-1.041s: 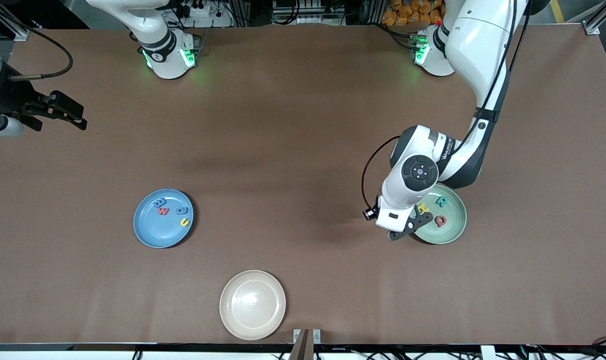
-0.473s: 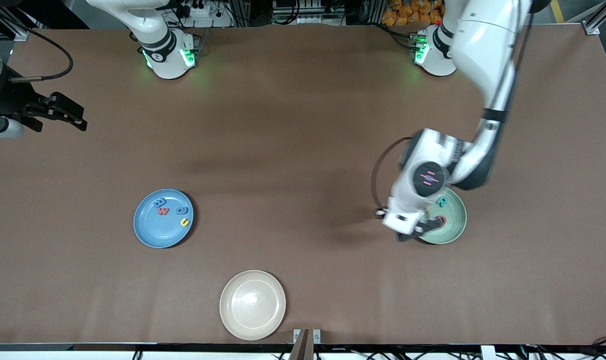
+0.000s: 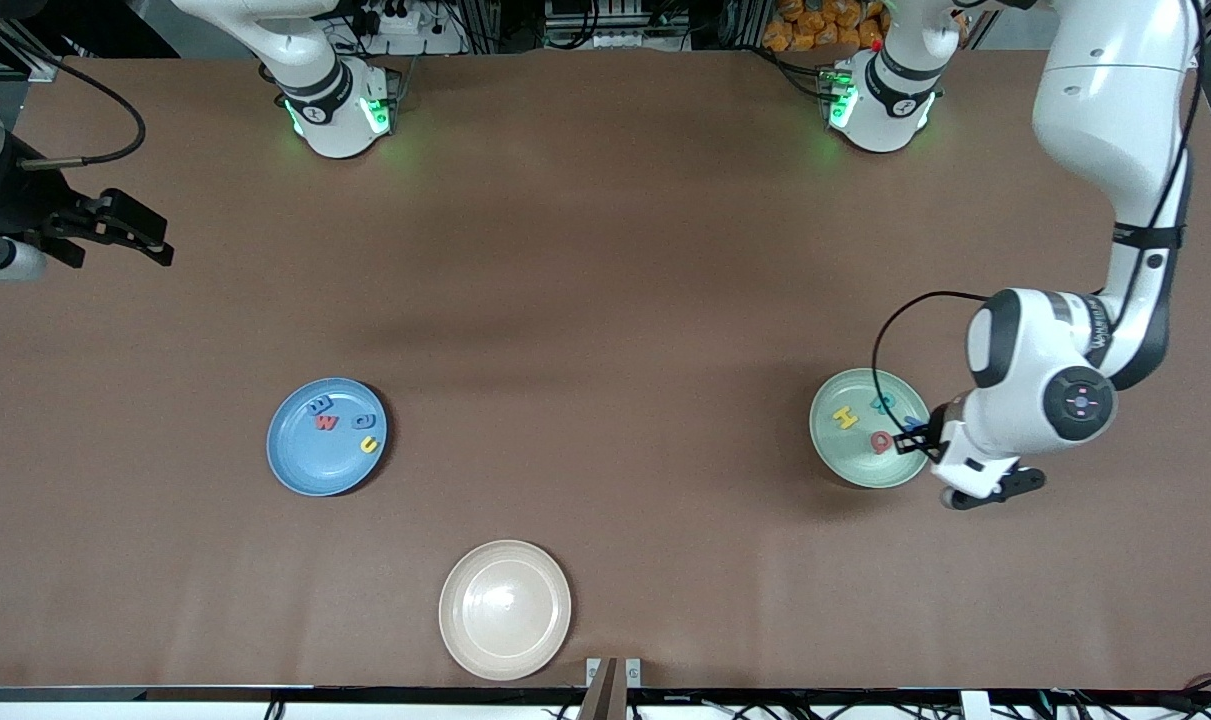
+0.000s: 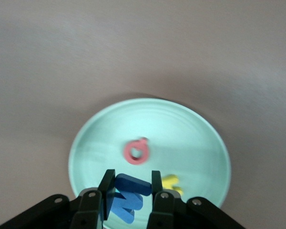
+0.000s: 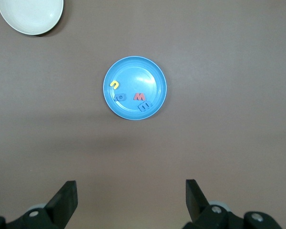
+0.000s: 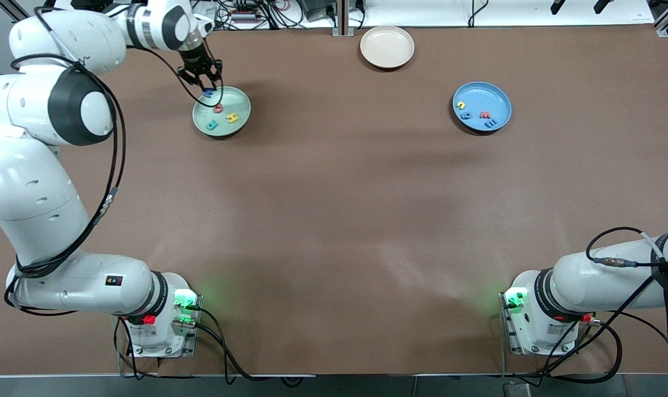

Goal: Sort upper and lower case letters into plates
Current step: 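Lower the blue M onto the green plate and open the left gripper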

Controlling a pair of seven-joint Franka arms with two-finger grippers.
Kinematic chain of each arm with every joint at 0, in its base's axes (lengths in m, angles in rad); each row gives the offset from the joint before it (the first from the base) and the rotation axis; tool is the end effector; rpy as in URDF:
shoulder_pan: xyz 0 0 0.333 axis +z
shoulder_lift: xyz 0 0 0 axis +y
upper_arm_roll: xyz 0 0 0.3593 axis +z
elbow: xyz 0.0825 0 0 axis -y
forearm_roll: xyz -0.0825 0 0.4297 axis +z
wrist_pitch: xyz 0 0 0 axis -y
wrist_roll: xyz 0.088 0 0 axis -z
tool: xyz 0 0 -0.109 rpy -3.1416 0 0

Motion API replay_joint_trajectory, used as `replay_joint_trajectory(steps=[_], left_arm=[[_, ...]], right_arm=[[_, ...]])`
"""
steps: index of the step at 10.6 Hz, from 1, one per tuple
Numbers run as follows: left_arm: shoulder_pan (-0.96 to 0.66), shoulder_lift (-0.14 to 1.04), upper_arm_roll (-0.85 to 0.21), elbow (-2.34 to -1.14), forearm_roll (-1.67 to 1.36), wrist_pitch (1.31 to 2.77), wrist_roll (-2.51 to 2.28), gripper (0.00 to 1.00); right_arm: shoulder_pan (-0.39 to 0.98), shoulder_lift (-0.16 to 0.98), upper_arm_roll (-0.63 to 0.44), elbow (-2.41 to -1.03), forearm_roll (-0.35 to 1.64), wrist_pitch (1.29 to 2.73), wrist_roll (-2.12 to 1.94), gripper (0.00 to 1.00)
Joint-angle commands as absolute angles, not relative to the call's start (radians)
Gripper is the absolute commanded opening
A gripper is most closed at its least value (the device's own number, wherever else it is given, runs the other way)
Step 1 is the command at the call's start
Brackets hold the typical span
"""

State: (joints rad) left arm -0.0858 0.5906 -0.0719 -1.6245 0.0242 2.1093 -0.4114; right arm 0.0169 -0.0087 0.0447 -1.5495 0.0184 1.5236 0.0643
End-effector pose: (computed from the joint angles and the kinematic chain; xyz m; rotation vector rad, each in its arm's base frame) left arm 0.7298 -0.1081 0.2766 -3.1032 -0.3903 0.1655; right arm 0.5913 0.0387 0.6779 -3.1246 0.0031 0.0286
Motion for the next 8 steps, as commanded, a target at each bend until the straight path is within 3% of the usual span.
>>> replay_joint_trajectory(steps=[1,2,4,8], left_arm=[[-0.095,0.561,-0.069,-1.655,0.012,2.097,-0.433,0.18],[-0.100,0.561,-0.069,-1.654,0.012,2.097,-0.443,0.19],[-0.098,0.561,-0.069,-1.655,0.012,2.097,-0.445,1.00],[-0.098,0.542,-0.069,-1.649,0.012,2.094,-0.445,1.00]], right_arm=[[0.012,-0.008,0.044,-1.546,0.034,1.525,0.054,1.00],[0.012,-0.008,0.044,-1.548,0.034,1.525,0.054,1.00],[0.012,-0.008,0.044,-1.548,0.034,1.523,0.054,1.00],[0.012,-0.006,0.043,-1.548,0.034,1.525,0.054,1.00]])
